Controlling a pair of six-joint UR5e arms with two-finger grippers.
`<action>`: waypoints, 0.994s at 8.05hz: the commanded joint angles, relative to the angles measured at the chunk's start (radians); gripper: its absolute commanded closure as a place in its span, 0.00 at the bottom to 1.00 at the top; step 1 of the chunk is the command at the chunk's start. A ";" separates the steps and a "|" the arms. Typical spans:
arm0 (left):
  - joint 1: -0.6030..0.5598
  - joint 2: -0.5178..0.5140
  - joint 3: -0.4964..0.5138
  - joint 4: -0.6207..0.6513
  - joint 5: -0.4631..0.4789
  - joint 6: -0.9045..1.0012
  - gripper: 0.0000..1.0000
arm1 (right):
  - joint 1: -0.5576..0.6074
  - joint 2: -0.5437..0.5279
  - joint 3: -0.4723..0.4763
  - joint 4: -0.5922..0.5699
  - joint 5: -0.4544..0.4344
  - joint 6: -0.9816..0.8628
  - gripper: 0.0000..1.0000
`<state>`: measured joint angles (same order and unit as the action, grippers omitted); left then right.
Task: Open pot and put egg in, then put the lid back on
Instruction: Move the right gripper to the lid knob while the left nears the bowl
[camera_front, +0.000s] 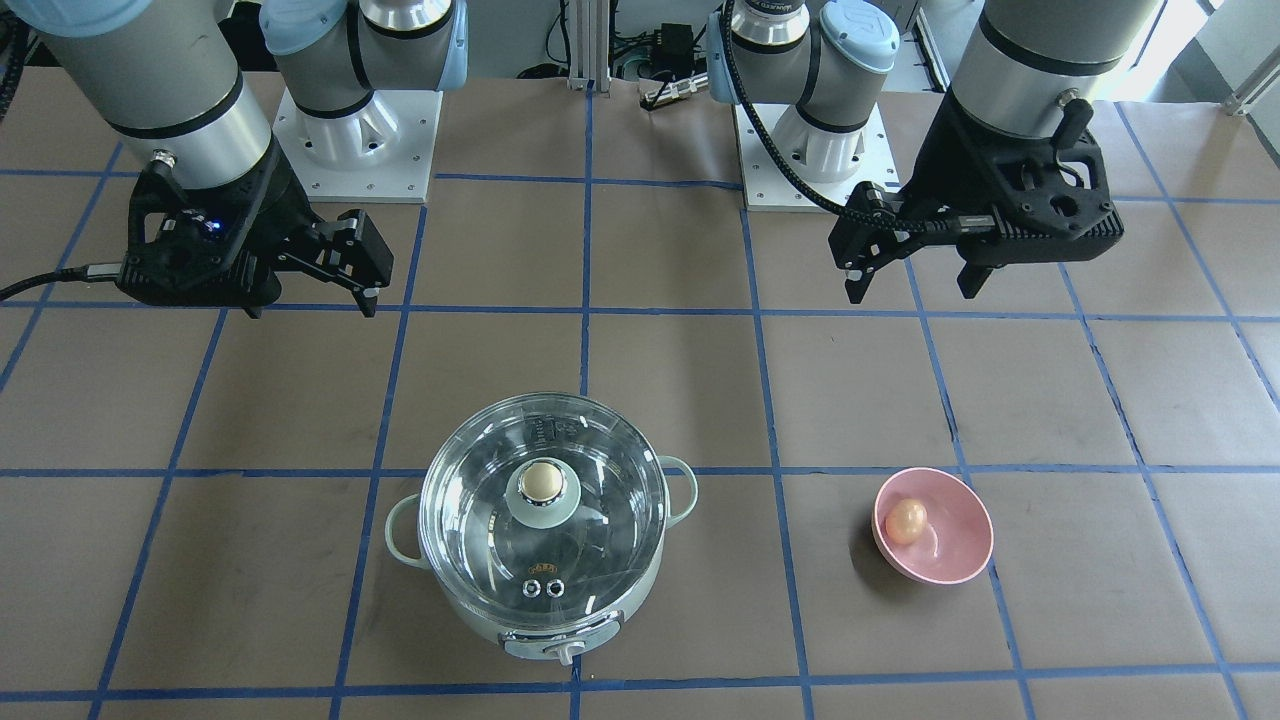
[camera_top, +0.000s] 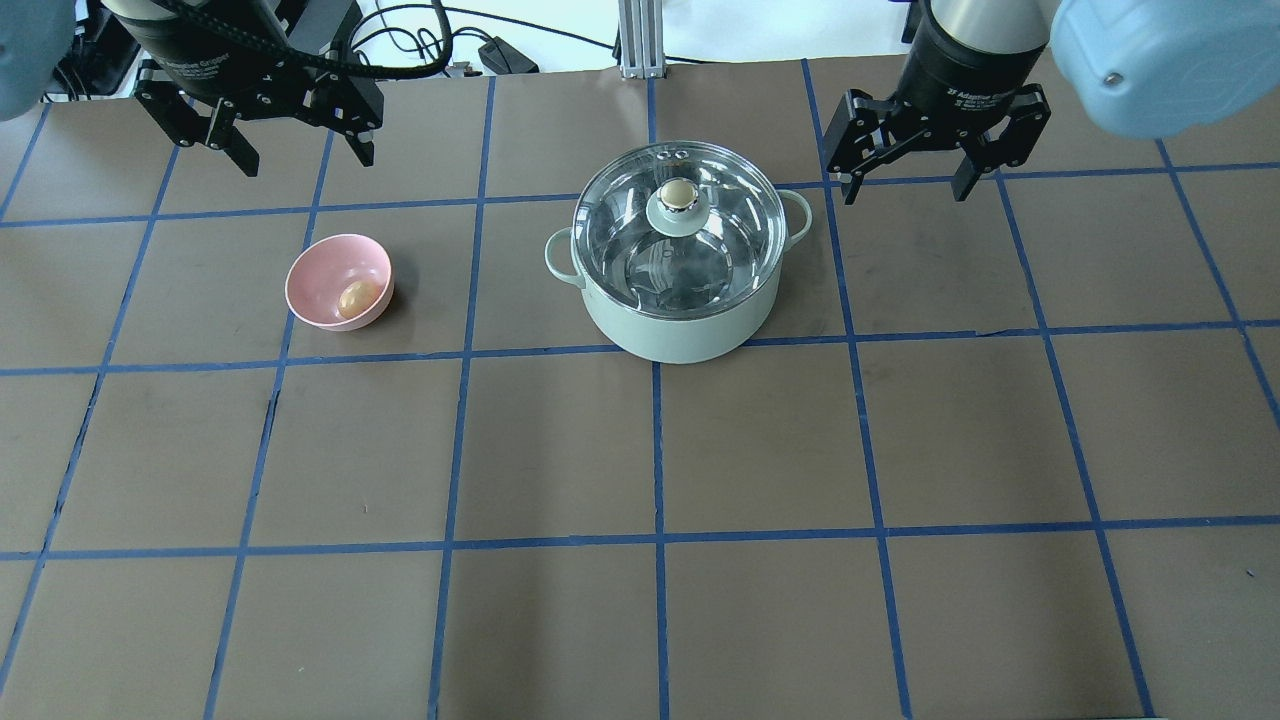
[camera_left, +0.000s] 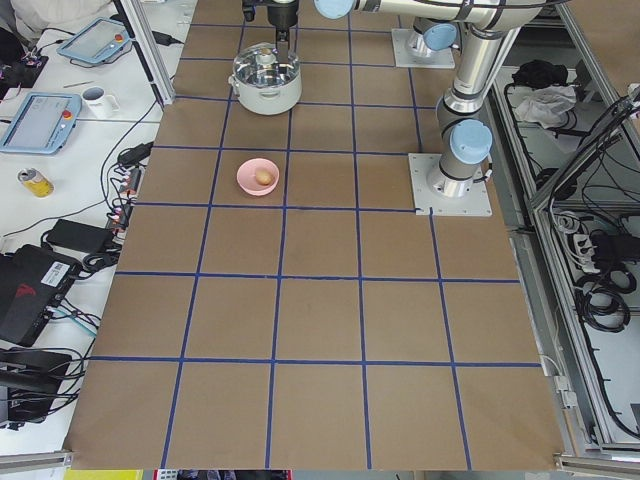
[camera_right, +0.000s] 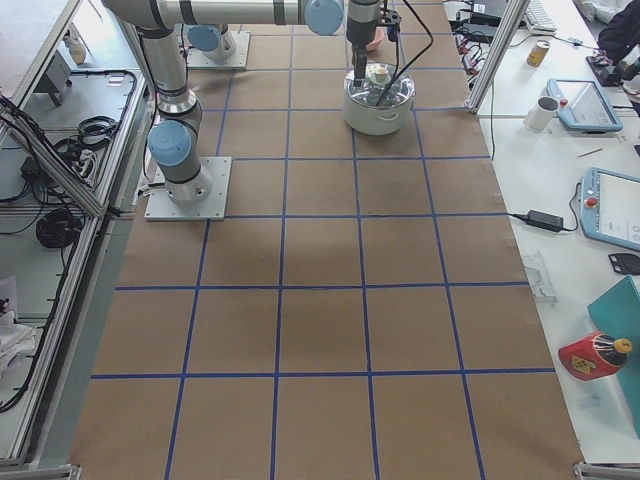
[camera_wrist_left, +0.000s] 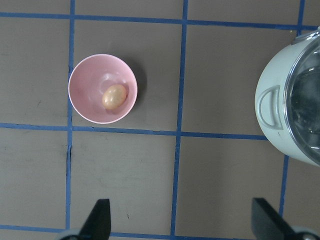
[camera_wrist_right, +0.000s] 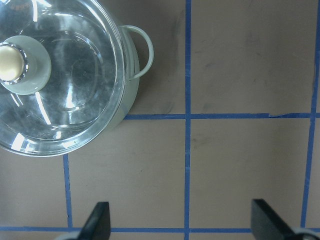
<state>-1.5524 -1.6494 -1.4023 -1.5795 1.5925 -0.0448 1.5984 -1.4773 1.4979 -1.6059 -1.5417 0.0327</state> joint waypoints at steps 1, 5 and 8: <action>0.000 -0.001 -0.010 0.027 0.000 0.000 0.00 | 0.001 0.002 0.001 0.001 0.000 0.003 0.00; 0.018 -0.018 -0.012 0.096 0.003 -0.001 0.00 | 0.023 0.086 -0.043 -0.126 0.028 0.083 0.00; 0.040 -0.093 -0.014 0.182 -0.025 0.073 0.00 | 0.122 0.170 -0.070 -0.233 0.028 0.244 0.00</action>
<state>-1.5318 -1.7091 -1.4144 -1.4404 1.5752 -0.0384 1.6571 -1.3641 1.4380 -1.7565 -1.5151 0.1727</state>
